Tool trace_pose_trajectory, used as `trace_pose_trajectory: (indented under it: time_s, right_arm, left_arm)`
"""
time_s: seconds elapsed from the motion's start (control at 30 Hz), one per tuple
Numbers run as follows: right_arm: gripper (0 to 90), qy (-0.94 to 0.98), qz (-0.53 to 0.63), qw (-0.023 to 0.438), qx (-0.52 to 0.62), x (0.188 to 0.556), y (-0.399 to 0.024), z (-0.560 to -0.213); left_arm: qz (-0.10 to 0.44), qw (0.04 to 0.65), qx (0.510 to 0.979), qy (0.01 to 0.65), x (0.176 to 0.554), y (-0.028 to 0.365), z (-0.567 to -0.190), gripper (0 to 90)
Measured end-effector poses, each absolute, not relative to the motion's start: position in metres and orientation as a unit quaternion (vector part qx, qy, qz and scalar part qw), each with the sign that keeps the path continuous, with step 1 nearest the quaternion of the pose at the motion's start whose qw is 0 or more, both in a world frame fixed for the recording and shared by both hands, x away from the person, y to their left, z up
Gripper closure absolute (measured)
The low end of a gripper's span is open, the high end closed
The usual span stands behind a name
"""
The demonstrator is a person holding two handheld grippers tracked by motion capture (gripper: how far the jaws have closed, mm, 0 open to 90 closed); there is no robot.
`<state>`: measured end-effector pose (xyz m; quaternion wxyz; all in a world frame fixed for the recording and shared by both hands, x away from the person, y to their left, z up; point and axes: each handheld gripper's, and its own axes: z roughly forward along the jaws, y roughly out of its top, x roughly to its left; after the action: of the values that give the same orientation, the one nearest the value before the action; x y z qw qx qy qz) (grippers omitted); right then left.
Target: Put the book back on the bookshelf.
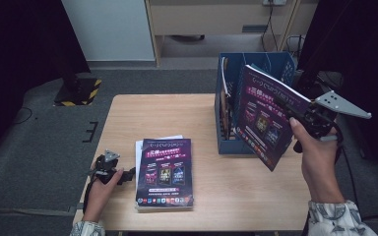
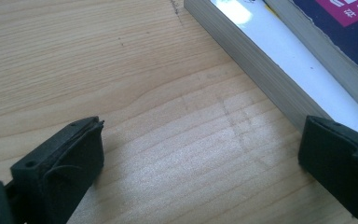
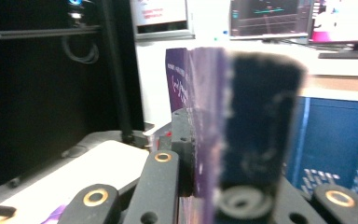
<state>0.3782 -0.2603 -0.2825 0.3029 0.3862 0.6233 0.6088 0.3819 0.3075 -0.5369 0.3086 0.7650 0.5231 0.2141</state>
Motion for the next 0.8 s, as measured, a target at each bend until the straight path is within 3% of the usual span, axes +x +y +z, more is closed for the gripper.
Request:
trace_pose_trajectory:
  time_s: [0.47,0.8]
  right_arm:
    - [84.0,0.621,0.565,0.354,0.412,0.407,-0.261,-0.282]
    - [84.0,0.607,0.545,0.379,0.437,0.448,-0.254,-0.295]
  left_arm:
    - [0.216,0.308,0.764,0.524,0.382,0.307,-0.537,0.0]
    - [0.216,0.308,0.764,0.524,0.382,0.307,-0.537,0.0]
